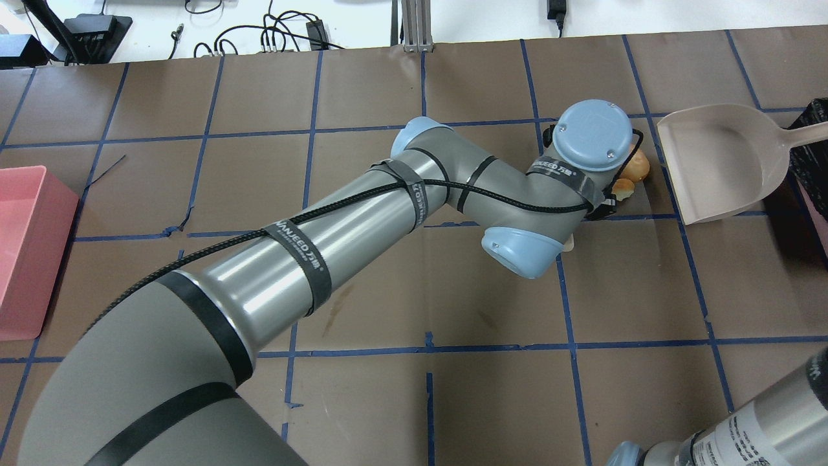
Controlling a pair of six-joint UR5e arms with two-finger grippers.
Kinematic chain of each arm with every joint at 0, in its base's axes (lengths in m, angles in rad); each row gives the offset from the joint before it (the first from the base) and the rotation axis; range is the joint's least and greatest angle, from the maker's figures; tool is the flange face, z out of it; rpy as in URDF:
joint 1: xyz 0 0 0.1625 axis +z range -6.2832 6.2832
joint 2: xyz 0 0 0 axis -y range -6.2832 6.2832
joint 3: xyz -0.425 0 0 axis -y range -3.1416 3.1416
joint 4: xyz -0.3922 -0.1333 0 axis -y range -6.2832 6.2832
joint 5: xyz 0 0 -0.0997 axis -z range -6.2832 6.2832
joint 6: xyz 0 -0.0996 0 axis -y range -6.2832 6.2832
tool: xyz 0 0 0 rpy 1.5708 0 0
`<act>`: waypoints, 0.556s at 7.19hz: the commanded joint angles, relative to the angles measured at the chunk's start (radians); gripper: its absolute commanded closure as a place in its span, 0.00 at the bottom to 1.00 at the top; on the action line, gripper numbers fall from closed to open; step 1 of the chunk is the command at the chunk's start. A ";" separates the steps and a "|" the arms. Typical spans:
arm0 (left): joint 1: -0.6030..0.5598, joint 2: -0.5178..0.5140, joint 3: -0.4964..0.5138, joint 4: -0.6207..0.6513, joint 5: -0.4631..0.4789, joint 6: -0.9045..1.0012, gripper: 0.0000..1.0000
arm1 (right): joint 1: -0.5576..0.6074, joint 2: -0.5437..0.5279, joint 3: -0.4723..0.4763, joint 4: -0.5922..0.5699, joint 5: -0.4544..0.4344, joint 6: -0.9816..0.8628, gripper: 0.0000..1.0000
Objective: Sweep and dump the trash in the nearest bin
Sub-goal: 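Set the dustpan down past the bread while the left arm brings the brush over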
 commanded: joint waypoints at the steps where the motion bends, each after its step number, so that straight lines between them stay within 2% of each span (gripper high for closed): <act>1: -0.029 -0.043 0.028 -0.003 0.018 -0.026 1.00 | 0.040 0.036 0.002 -0.008 0.001 -0.017 1.00; 4: -0.032 -0.053 0.040 0.000 0.016 -0.023 1.00 | 0.106 0.069 0.003 -0.024 0.007 -0.014 1.00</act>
